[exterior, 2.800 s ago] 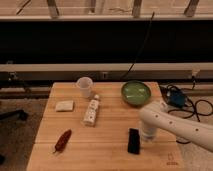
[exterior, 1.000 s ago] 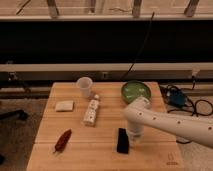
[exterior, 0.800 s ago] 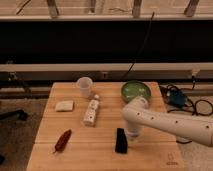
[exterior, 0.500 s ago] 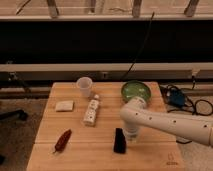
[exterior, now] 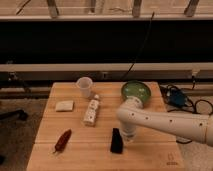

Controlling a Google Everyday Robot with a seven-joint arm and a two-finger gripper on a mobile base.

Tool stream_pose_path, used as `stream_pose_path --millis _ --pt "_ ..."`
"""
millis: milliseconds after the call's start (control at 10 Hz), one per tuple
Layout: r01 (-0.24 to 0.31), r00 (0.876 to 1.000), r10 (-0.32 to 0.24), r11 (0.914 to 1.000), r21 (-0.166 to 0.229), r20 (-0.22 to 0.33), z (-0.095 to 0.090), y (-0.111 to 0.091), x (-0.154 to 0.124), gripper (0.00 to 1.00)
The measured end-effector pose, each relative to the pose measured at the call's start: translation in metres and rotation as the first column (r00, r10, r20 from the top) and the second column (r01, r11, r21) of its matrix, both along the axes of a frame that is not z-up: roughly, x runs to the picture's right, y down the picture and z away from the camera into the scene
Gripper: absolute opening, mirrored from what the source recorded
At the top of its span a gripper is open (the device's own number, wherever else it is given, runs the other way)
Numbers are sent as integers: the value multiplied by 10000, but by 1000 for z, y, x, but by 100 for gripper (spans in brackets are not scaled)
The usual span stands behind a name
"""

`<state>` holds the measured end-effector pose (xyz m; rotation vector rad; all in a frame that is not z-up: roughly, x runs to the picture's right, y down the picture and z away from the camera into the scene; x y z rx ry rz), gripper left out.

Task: Push the eraser across the table

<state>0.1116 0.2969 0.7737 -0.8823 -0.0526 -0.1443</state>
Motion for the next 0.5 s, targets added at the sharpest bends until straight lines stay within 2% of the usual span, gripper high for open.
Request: stream_pose_path --millis 500 --pt "252 9993 -254 9997 64 259 2 -3 -18 0"
